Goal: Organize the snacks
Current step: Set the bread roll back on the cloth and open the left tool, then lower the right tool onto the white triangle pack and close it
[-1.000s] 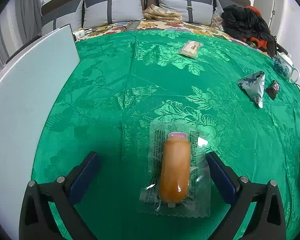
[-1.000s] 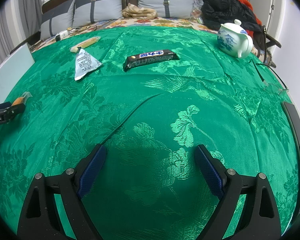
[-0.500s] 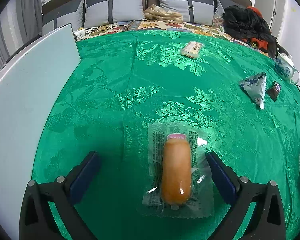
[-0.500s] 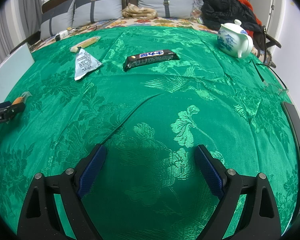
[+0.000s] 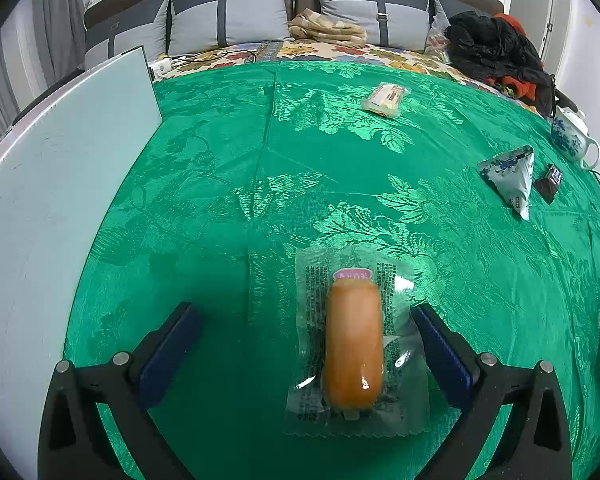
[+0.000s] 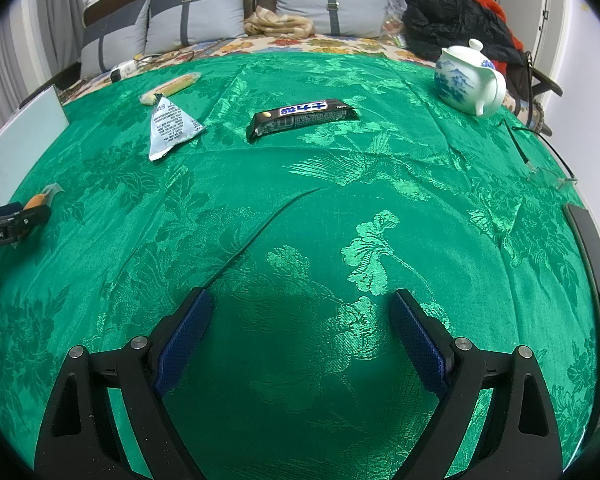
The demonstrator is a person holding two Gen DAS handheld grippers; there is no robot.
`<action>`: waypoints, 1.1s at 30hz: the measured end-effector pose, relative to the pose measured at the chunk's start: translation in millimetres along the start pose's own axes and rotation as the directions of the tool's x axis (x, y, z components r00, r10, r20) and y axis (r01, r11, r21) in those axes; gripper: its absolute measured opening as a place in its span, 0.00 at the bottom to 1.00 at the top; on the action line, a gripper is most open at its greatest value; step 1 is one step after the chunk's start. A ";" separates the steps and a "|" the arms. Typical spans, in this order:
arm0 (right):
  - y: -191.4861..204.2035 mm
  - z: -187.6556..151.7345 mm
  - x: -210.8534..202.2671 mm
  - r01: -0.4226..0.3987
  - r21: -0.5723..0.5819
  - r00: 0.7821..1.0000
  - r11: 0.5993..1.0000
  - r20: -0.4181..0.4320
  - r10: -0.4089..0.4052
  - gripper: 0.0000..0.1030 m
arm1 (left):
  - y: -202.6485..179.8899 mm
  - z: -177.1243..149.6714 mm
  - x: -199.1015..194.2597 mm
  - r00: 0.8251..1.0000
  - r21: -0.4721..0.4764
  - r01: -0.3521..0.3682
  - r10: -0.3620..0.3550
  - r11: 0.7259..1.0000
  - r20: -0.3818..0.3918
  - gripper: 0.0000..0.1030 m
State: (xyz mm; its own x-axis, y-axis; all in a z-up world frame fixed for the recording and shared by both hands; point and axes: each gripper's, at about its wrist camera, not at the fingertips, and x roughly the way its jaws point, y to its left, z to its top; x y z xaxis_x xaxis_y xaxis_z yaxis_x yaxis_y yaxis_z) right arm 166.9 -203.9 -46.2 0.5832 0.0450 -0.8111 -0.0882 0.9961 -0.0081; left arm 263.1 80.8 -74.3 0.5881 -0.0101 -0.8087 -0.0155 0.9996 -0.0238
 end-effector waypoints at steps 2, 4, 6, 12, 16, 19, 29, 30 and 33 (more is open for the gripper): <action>-0.2 0.0 -0.4 0.000 0.000 1.000 1.000 0.000 0.000 0.91 | 0.1 0.0 0.0 1.000 0.000 0.000 0.000 1.000 0.000 1.00; -0.2 0.0 -0.3 0.000 0.000 1.000 1.000 0.000 0.000 0.91 | 0.2 0.0 0.0 1.000 0.000 0.000 0.000 1.000 0.000 1.00; -0.2 0.0 -0.5 0.000 0.000 1.000 1.000 0.000 0.000 0.91 | 0.3 0.0 0.0 1.000 0.000 0.000 0.000 1.000 0.000 1.00; -0.3 0.0 -0.4 0.000 0.000 1.000 1.000 0.000 0.000 0.91 | 0.4 -0.1 0.0 1.000 0.000 0.000 0.000 1.000 0.000 1.00; -0.2 0.0 -0.3 0.000 0.000 1.000 1.000 0.000 0.000 0.91 | 0.5 -0.1 0.0 1.000 0.000 0.000 0.000 1.000 0.000 1.00; -0.3 0.0 -0.3 0.000 0.000 1.000 1.000 0.000 0.000 0.91 | 0.5 -0.1 -0.1 1.000 0.000 0.000 0.000 1.000 0.000 1.00; 32.2 40.0 -1.1 -0.163 0.003 0.983 0.987 0.085 0.162 0.89 | 0.5 -0.2 -0.1 1.000 0.000 0.000 0.000 1.000 0.000 1.00; 40.7 50.3 3.9 -0.166 -0.017 0.982 0.986 0.093 0.167 0.89 | 0.5 -0.3 -0.1 1.000 0.000 0.000 0.000 1.000 0.000 1.00; 66.5 86.2 28.1 -0.171 -0.090 0.979 0.981 0.098 0.180 0.89 | 0.5 -0.2 -0.1 1.000 0.000 0.000 0.000 1.000 0.001 1.00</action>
State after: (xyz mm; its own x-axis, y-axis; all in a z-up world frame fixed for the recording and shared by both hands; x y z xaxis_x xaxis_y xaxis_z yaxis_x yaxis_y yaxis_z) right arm 247.0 -129.9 -19.1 0.6343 0.2306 -0.7379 -0.2590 0.9627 0.0782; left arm 262.9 81.2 -74.3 0.5886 -0.0103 -0.8084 -0.0152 0.9996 -0.0238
